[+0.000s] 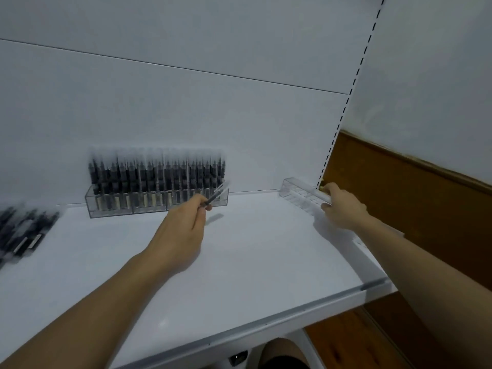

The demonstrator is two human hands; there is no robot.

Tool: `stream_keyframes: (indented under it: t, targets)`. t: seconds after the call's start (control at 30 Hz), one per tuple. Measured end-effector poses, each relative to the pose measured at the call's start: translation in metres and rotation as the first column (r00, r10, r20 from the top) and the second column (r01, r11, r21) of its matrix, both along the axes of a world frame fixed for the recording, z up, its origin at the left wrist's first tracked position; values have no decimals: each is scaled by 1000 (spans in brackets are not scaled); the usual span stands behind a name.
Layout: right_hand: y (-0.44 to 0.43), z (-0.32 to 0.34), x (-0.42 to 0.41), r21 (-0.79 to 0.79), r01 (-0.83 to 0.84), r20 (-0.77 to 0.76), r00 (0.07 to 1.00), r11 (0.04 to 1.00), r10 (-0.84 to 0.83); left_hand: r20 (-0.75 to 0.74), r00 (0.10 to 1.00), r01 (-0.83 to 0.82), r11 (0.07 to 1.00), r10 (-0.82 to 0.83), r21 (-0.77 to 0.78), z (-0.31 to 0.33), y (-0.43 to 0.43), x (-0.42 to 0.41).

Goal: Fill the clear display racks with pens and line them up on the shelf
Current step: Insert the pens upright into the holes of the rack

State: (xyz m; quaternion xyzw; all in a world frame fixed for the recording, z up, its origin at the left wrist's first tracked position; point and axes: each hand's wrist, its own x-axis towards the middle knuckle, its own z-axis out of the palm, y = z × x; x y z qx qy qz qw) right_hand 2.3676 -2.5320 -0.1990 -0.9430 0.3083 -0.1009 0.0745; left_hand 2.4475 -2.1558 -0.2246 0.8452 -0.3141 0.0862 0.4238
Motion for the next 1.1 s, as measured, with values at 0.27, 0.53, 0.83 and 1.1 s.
stream_keyframes:
  t: [0.27, 0.53, 0.83, 1.1]
  targets:
    - [51, 18, -26, 161, -480, 145, 876, 863, 460, 61, 996, -47, 973, 62, -225, 13, 10, 13]
    - [126, 24, 10, 196, -680, 185, 733, 707, 654, 3, 990, -132, 956, 138, -263, 28, 37, 28]
    - [197, 10, 75, 222, -820, 166, 565, 527, 808, 15, 972, -234, 972, 235, -30, 24, 92, 55]
    - [203, 14, 107, 254, -838, 39, 508, 483, 860, -4, 957, -283, 932, 291, 226, 27, 102, 57]
